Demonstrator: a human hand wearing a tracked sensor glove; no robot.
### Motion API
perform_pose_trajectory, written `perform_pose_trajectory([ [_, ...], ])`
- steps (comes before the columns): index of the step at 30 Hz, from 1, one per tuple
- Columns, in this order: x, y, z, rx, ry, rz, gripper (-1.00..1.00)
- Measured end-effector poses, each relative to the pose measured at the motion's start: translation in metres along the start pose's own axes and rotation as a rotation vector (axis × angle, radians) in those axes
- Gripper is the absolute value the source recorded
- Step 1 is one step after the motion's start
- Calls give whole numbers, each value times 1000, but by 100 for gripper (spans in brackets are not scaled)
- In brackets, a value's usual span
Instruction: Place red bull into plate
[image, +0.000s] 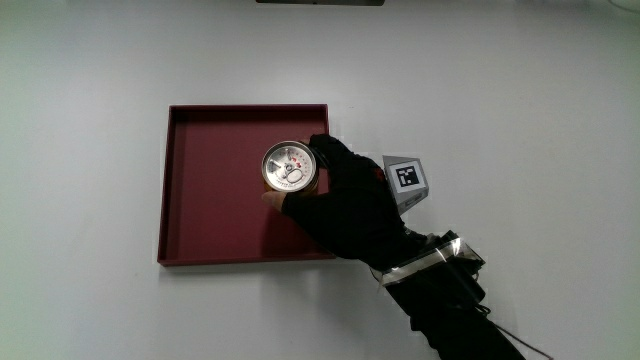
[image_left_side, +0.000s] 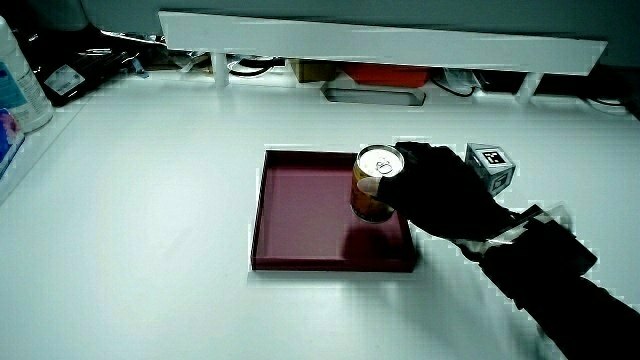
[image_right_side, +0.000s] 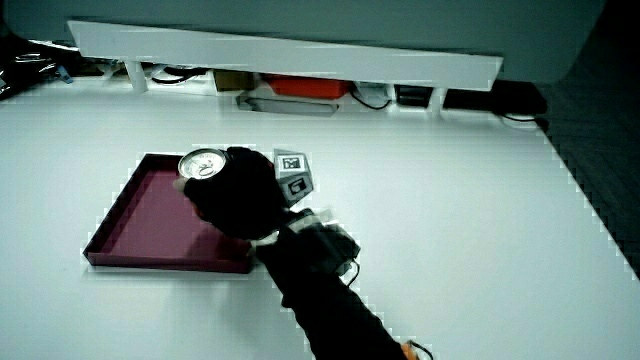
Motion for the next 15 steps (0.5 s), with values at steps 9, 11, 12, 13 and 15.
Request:
perform_pose_trajectory([
  [9,27,7,-12,-42,8,-67,0],
  [11,31,7,-14,-50,3,-76,0],
  [12,30,6,-15,-43,12,-91,0],
  [13,33,7,-15,-48,3,-86,0],
  [15,36,7,-17,-51,3,-96,0],
])
